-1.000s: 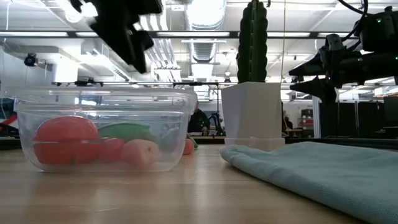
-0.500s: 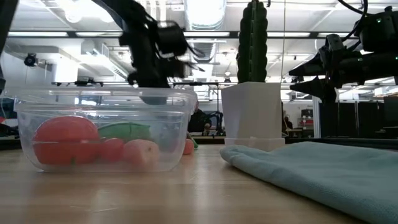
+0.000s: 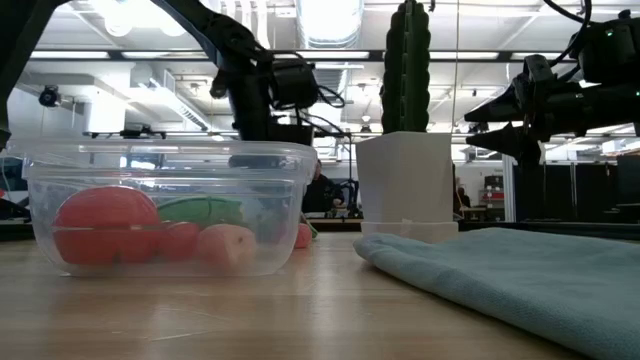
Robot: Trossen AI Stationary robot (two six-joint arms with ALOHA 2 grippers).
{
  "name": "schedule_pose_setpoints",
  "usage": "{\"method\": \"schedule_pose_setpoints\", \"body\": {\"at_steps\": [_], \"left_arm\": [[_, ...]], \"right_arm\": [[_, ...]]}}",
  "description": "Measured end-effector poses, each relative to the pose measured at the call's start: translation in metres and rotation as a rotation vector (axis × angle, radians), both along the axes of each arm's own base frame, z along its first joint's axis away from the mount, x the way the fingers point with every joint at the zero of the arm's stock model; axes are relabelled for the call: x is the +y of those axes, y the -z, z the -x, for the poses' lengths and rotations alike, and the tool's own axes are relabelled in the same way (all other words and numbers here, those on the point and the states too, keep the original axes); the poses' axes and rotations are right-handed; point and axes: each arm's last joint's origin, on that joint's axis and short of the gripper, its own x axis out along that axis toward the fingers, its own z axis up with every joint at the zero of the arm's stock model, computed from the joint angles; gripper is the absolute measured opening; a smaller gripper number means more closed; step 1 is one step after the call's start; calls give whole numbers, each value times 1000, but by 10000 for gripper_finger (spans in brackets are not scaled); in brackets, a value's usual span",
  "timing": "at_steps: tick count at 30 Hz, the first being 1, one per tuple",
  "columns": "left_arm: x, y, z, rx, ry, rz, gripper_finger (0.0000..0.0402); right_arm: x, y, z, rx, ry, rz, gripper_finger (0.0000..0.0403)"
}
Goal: Pick and placing Produce into tupperware
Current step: Put the green peas into the transparent bin
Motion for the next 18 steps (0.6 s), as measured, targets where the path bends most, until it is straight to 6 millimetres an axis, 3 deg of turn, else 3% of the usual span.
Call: {"method": "schedule_pose_setpoints", "body": {"at_steps": [4,13,18], "left_arm": [[0,-6,-3,-42,39,4,154],[-2,-1,-2,-9,259,-4,154],[5,0,-2,-37,262,-24,154]], "right_arm": [[0,0,0,0,0,0,233],[0,0,0,0,0,0,233],[0,0,0,0,0,0,233]]}}
